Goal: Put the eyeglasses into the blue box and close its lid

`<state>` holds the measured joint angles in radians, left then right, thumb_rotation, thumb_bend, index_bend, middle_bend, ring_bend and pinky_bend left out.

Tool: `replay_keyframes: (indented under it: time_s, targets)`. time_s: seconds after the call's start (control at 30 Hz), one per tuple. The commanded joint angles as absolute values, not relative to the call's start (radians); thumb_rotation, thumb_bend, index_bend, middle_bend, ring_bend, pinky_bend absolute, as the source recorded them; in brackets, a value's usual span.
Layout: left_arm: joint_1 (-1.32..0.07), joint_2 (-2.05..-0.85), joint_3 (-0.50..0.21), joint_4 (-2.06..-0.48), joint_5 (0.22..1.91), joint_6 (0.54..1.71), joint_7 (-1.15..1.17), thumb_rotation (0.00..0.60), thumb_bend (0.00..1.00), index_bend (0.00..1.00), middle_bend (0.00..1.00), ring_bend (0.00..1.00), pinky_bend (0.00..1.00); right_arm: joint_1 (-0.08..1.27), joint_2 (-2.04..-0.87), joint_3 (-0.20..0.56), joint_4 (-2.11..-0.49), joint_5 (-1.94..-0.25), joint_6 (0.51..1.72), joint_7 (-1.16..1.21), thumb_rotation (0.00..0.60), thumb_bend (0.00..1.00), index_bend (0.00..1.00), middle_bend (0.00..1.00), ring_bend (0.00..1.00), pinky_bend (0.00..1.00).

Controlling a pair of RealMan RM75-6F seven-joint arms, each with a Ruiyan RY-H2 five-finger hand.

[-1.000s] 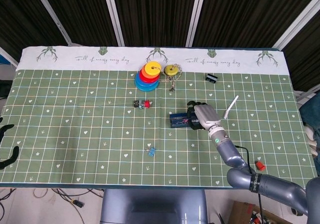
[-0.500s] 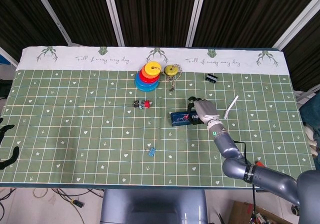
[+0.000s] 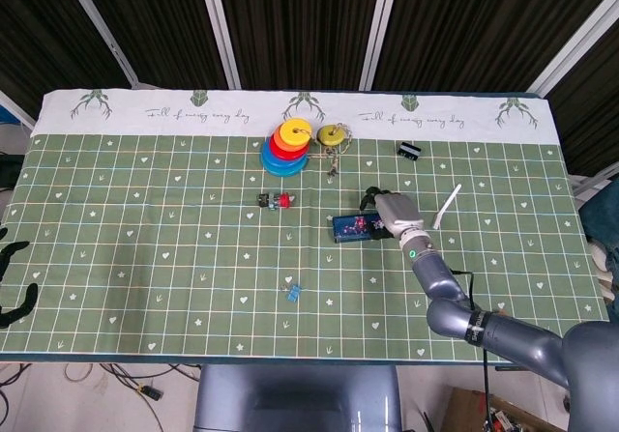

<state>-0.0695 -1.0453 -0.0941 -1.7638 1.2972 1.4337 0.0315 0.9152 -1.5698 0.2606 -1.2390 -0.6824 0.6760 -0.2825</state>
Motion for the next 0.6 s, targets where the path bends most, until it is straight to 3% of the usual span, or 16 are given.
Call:
replay_keyframes:
  time_s: [0.03,0.23,0.47,0.6]
  targets:
    - [-0.070,-1.046,-0.094,-1.764,1.298,1.433,0.033,0.600,0.41,0.20,0.02,0.00,0.00,0.916,-1.576,0.267,-1.239,-0.686,0.682,-0.266,0.600,0.57,0.13,0.15,0.19,0.22]
    - [-0.070,-1.046,-0.094,-1.764,1.297,1.433,0.034,0.600,0.41,0.20,0.02,0.00,0.00,0.914,-1.589,0.284,-1.227,-0.718,0.709,-0.227,0.600,0.56,0.06,0.14,0.18,0.22]
    - [-0.070,-1.046,-0.093,-1.763,1.298,1.433,0.032,0.600,0.41,0.20,0.02,0.00,0.00,0.905,-1.531,0.269,-1.266,-0.755,0.696,-0.223,0.600,0.36,0.08,0.12,0.12,0.20]
    - [-0.071,-1.046,-0.093,-1.764,1.298,1.431,0.035,0.600,0.41,0.20,0.02,0.00,0.00,0.904,-1.495,0.234,-1.300,-0.759,0.686,-0.260,0.600,0.32,0.13,0.12,0.11,0.20]
